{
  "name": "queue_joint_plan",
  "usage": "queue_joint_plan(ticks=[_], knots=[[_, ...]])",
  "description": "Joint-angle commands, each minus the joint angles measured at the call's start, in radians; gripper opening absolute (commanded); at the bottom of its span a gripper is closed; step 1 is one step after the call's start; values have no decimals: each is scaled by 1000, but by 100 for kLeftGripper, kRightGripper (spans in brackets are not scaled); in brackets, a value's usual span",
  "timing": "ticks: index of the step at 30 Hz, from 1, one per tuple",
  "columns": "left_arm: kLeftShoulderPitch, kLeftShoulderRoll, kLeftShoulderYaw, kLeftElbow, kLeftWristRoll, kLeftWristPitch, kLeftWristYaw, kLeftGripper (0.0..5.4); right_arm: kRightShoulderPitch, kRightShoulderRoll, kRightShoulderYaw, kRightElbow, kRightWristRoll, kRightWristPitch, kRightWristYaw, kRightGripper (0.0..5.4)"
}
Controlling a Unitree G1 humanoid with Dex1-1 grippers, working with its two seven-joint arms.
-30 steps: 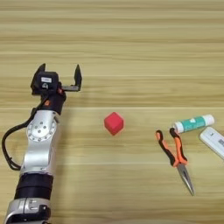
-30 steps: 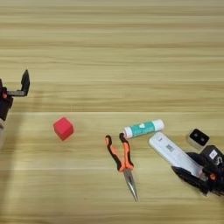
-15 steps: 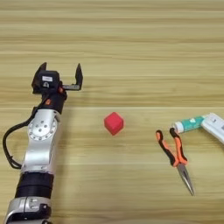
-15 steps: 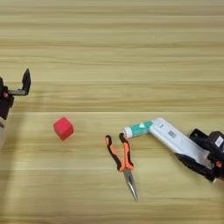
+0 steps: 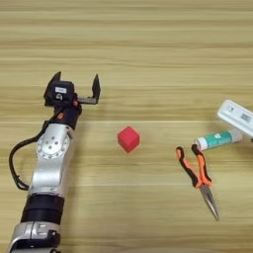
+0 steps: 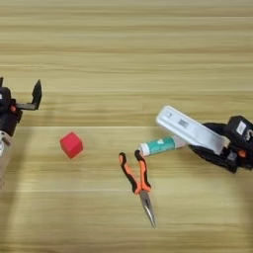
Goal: Move the objects on the table
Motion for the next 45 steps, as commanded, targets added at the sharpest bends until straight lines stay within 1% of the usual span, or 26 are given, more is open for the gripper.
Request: queue_joint_plan(ticks=[1,5,8,11,13,15,21,25,27,29,33,36,40,45], knots=[[9,3,-15,-10,3,-10,-26,540,-76,-21,61,-7,-1,33,30,291],[21,21,-37,-22,22,-27,-58,540,-149,-22,119,5,-13,53,49,291],[23,33,-46,-28,17,-31,-86,540,-188,-21,154,17,-21,61,65,291],[22,52,-52,-58,-16,-6,-141,540,-219,-21,179,11,-26,73,71,291],[20,73,-64,-80,-29,-6,-196,540,-235,-19,193,4,-26,83,76,291],[22,85,-67,-97,-44,-1,-234,540,-244,-19,204,-3,-25,90,81,291],[23,112,-66,-165,-106,26,-324,540,-264,-21,232,-20,-33,105,89,291],[21,139,-58,-223,-198,76,-412,540,-278,-24,249,-34,-34,114,97,291],[22,155,-59,-240,-231,94,-459,540,-282,-26,255,-42,-36,117,102,291],[25,178,-66,-252,-272,112,-527,540,-290,-28,258,-56,-29,126,109,291],[30,212,-78,-269,-348,154,-652,540,-307,-32,265,-85,-20,140,121,291],[32,234,-87,-278,-376,182,-719,540,-320,-36,273,-106,-18,154,131,291],[37,270,-110,-290,-386,209,-802,540,-340,-47,279,-121,-21,170,144,291],[34,302,-132,-287,-402,245,-893,540,-367,-57,289,-138,-20,191,158,291]])
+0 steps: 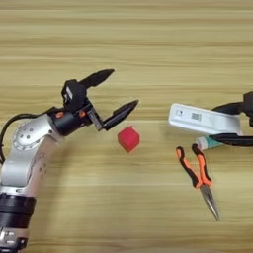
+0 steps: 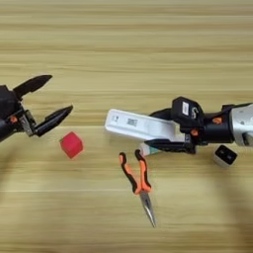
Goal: Move the objects on the table
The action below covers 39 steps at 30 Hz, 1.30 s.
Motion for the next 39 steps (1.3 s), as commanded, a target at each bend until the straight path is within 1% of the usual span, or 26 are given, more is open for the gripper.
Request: queue_joint_plan(ticks=[1,9,14,18,26,34,39], knots=[[-3,42,-26,-4,-12,37,-83,540,-42,-25,13,-25,3,21,15,291],[-2,82,-79,-35,13,44,-190,540,-83,-29,38,-59,18,57,37,291],[-4,106,-109,-47,28,43,-225,540,-107,-28,61,-72,18,76,47,291],[-8,110,-127,-57,39,43,-235,540,-121,-26,80,-84,17,85,51,291],[-26,122,-175,-62,82,34,-251,540,-150,-16,132,-124,18,108,52,291],[-41,114,-196,-57,105,23,-250,540,-163,-5,167,-161,24,129,43,291],[-44,116,-209,-57,113,16,-250,540,-168,3,187,-169,23,134,40,291]])
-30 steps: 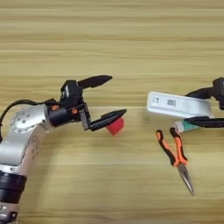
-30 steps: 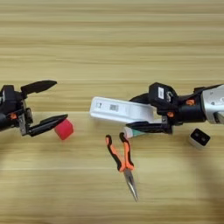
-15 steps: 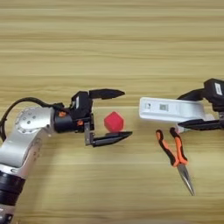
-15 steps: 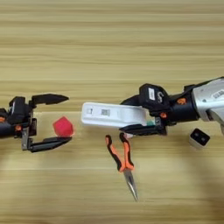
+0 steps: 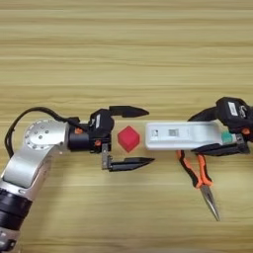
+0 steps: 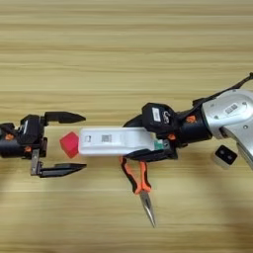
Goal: Move the objects on the table
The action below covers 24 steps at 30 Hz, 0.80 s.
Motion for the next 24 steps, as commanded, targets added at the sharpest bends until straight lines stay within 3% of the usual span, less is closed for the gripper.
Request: queue_joint_plan(ticks=[1,24], knots=[[-16,9,-11,-11,22,-10,-6,540,-21,8,14,-16,1,8,-2,291],[10,14,-41,-119,6,18,-3,540,-52,36,47,11,-15,-5,0,291]])
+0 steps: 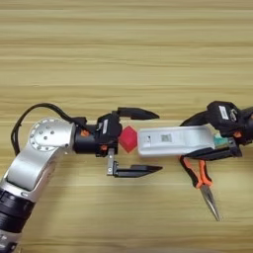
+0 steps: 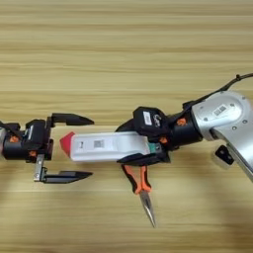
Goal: Move the objects on the table
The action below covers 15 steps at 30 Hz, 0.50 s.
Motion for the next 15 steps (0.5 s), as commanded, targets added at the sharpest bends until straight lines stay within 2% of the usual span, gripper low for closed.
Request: queue_joint_plan(ticks=[1,15], knots=[[4,14,-10,-22,-1,15,-5,540,-24,5,4,2,-9,-8,-1,291],[6,18,-18,-20,-1,18,-8,540,-47,29,2,4,-10,-6,-10,291]])
